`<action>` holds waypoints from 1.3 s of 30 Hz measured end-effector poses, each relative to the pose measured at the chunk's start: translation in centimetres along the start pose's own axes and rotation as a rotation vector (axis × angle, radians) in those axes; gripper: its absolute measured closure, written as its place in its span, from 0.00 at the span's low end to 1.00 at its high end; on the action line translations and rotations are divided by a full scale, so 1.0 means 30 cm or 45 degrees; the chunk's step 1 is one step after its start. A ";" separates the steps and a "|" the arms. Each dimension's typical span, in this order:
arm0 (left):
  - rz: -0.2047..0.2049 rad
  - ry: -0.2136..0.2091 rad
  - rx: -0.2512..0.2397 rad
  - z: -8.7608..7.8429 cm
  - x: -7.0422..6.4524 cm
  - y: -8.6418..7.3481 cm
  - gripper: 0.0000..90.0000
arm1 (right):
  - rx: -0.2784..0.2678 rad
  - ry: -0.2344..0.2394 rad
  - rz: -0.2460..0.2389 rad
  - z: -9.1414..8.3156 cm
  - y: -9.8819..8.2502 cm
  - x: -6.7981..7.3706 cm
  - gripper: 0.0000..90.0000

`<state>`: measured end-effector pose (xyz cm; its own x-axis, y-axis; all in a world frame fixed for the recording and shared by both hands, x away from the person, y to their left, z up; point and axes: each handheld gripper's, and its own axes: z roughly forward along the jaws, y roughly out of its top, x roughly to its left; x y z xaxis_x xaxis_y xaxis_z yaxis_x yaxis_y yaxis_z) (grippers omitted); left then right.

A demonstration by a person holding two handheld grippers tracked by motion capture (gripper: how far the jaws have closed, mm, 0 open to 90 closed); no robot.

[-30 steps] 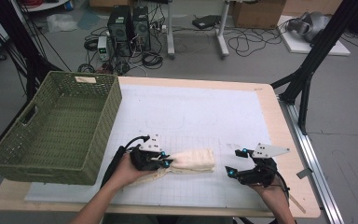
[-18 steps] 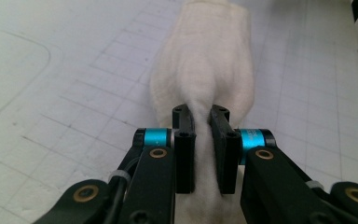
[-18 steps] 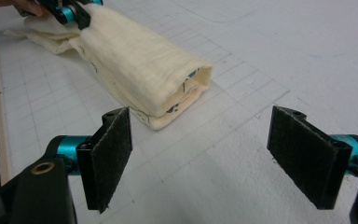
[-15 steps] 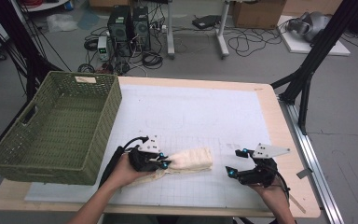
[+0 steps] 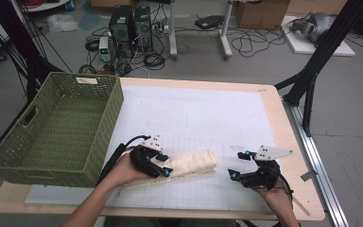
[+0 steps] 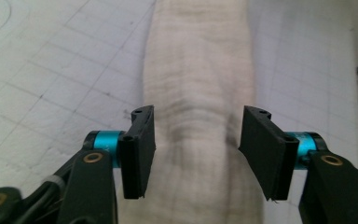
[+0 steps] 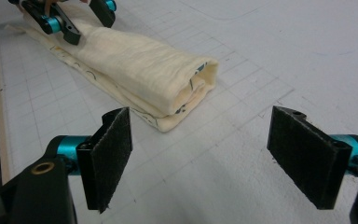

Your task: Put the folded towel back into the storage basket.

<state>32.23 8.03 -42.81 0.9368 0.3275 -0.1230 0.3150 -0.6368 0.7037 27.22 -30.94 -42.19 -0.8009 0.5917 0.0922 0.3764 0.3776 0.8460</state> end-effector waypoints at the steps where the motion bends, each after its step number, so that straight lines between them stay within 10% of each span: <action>1: -0.002 0.003 0.019 0.006 0.003 0.000 0.48 | 0.002 0.000 -0.002 0.000 0.001 0.000 0.24; 15: 0.113 0.082 0.071 0.046 -0.047 -0.005 0.40 | -0.003 0.004 -0.010 0.003 0.004 0.000 0.24; 29: 0.124 0.158 -0.006 0.045 -0.046 -0.014 0.85 | -0.011 -0.002 -0.005 0.001 0.007 -0.003 0.24; 39: 0.151 0.237 -0.011 0.032 -0.073 0.004 0.90 | -0.034 -0.005 0.014 -0.010 0.004 -0.013 0.24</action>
<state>30.38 6.56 -43.13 0.9226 0.3746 0.0921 0.2020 -0.6726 0.7119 27.44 -31.36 -41.97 -0.7950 0.5983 0.0999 0.3726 0.3517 0.8588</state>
